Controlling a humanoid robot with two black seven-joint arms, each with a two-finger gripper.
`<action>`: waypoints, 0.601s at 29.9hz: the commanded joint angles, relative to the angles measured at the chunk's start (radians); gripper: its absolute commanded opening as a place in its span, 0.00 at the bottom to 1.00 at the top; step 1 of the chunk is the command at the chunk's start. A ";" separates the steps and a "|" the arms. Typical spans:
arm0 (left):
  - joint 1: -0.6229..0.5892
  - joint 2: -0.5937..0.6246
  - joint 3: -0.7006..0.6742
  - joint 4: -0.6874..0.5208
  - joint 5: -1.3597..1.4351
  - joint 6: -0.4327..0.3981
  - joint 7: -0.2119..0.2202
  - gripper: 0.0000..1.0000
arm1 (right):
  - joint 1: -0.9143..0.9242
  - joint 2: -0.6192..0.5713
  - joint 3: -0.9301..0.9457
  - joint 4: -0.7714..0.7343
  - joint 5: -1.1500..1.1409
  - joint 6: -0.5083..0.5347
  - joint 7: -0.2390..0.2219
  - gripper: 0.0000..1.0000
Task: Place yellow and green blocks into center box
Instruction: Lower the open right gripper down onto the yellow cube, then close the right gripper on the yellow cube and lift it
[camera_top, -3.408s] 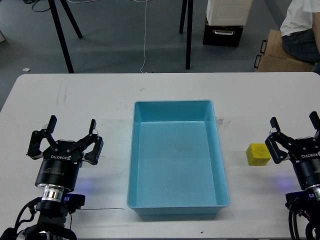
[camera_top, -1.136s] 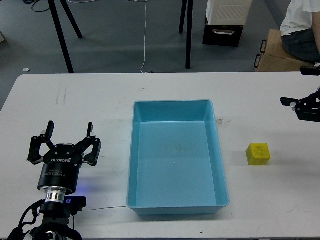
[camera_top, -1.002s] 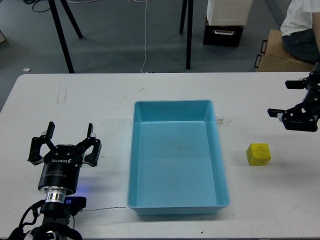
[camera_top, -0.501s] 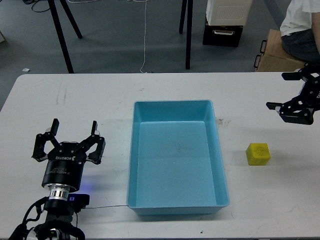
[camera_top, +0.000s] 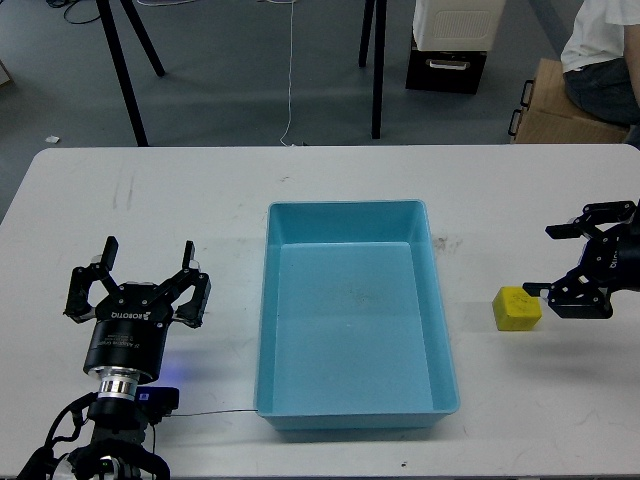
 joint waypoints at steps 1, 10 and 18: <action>-0.001 0.000 0.000 0.000 0.000 0.001 -0.017 1.00 | 0.000 0.050 -0.033 -0.049 0.000 0.000 0.000 0.93; -0.001 0.000 -0.001 -0.002 0.002 0.001 -0.022 1.00 | 0.007 0.197 -0.096 -0.182 0.000 0.000 0.000 0.92; -0.002 0.000 -0.003 0.000 0.002 0.001 -0.022 1.00 | 0.067 0.228 -0.205 -0.252 0.000 0.000 0.000 0.89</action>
